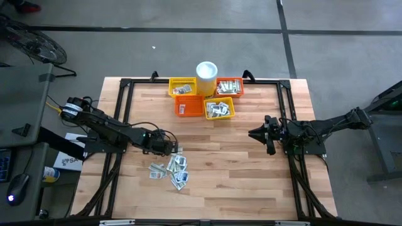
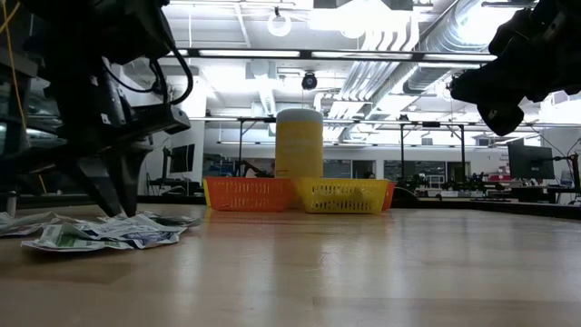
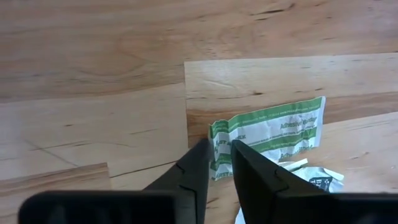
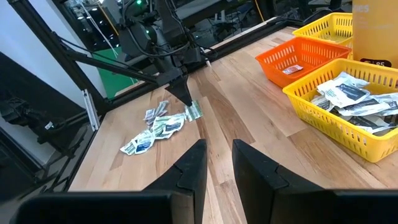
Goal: Pick & Place First Aid Supplies
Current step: Put the green bandage pack into the top orange basket
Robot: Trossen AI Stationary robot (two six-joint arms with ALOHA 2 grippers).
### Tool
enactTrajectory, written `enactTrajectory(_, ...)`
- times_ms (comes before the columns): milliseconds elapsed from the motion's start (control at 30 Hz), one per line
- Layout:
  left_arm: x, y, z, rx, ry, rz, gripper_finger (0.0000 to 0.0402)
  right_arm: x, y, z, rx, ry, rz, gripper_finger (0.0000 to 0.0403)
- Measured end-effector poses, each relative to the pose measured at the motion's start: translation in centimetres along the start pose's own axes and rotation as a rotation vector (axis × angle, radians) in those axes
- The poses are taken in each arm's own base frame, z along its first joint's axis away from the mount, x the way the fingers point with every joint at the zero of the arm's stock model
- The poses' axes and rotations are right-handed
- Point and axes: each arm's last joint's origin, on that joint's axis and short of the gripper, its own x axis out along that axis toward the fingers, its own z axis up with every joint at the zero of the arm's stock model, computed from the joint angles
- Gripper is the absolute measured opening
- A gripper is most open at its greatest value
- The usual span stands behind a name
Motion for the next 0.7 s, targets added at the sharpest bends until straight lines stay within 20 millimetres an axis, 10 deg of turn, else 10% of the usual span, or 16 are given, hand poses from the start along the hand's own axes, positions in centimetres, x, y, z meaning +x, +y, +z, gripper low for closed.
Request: enactTrajectory(700,-0.38,-0.03,0.16,0.033,-0.04,-0.022,0.0001,0.0,0.01,-0.01,0.003,0.003,0.004,0.007)
